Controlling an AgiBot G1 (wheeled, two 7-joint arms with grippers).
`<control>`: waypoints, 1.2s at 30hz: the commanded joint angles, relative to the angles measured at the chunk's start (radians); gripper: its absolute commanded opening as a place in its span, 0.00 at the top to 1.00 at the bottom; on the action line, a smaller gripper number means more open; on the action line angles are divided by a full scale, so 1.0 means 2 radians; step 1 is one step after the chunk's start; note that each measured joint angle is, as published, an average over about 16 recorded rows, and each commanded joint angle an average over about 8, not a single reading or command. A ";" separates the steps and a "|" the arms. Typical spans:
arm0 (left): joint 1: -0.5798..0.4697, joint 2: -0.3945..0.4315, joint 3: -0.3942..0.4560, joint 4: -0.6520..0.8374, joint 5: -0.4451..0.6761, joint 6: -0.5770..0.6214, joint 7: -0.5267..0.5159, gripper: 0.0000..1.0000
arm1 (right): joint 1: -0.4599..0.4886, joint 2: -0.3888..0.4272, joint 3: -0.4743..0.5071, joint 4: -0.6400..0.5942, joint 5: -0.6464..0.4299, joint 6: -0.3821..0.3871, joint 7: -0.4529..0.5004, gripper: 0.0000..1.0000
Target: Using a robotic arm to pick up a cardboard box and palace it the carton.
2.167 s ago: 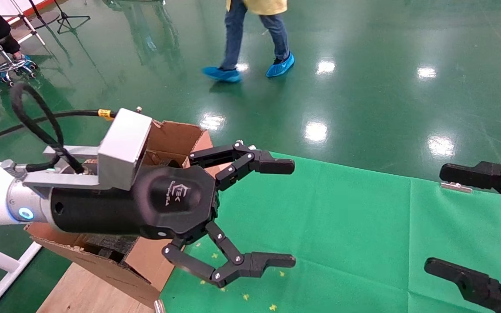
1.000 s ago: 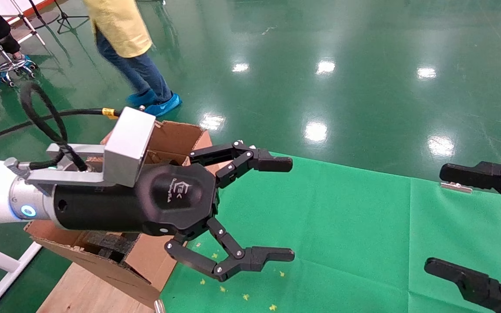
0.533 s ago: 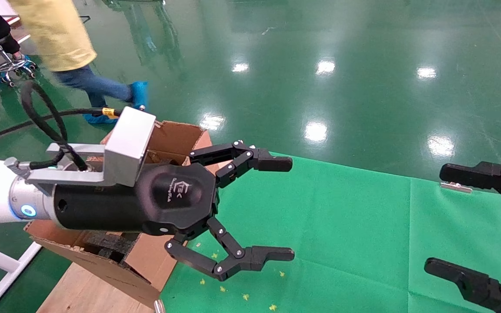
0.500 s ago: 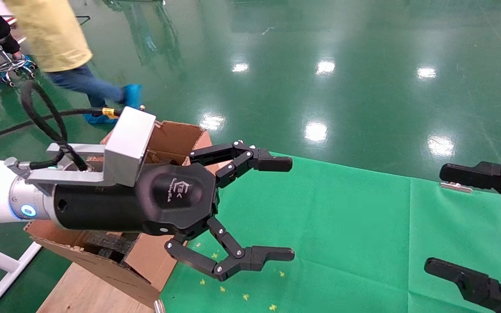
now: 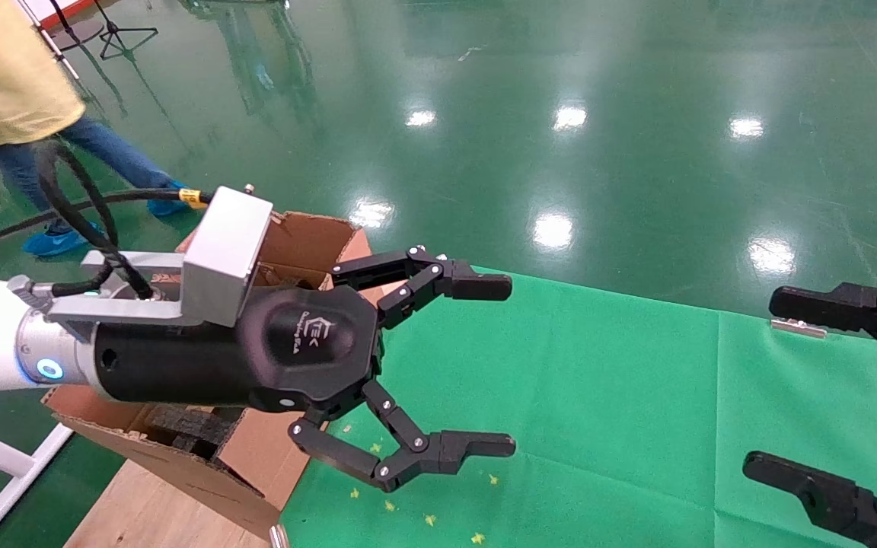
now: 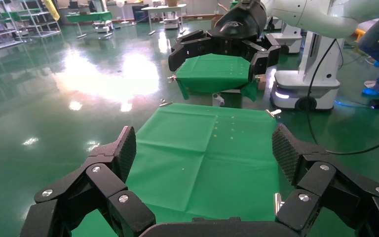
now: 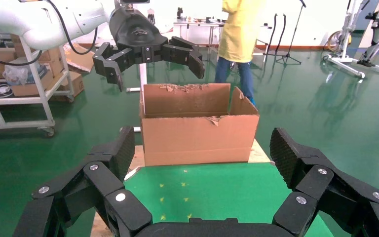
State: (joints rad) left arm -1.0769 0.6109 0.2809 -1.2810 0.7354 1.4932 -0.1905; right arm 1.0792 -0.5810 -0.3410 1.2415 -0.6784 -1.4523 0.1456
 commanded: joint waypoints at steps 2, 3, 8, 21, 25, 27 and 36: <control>0.000 0.000 0.000 0.000 0.000 0.000 0.000 0.00 | 0.000 0.000 0.000 0.000 0.000 0.000 0.000 0.00; 0.000 0.000 0.000 0.000 0.000 0.000 0.000 0.00 | 0.000 0.000 0.000 0.000 0.000 0.000 0.000 0.00; 0.000 0.000 0.000 0.000 0.000 0.000 0.000 0.00 | 0.000 0.000 0.000 0.000 0.000 0.000 0.000 0.00; 0.000 0.000 0.000 0.000 0.000 0.000 0.000 0.00 | 0.000 0.000 0.000 0.000 0.000 0.000 0.000 0.00; 0.000 0.000 0.000 0.000 0.000 0.000 0.000 0.00 | 0.000 0.000 0.000 0.000 0.000 0.000 0.000 0.00; 0.000 0.000 0.000 0.000 0.000 0.000 0.000 0.00 | 0.000 0.000 0.000 0.000 0.000 0.000 0.000 0.00; 0.000 0.000 0.000 0.000 0.000 0.000 0.000 0.00 | 0.000 0.000 0.000 0.000 0.000 0.000 0.000 0.00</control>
State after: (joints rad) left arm -1.0769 0.6109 0.2809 -1.2810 0.7354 1.4932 -0.1905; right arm 1.0792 -0.5810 -0.3410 1.2415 -0.6785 -1.4523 0.1456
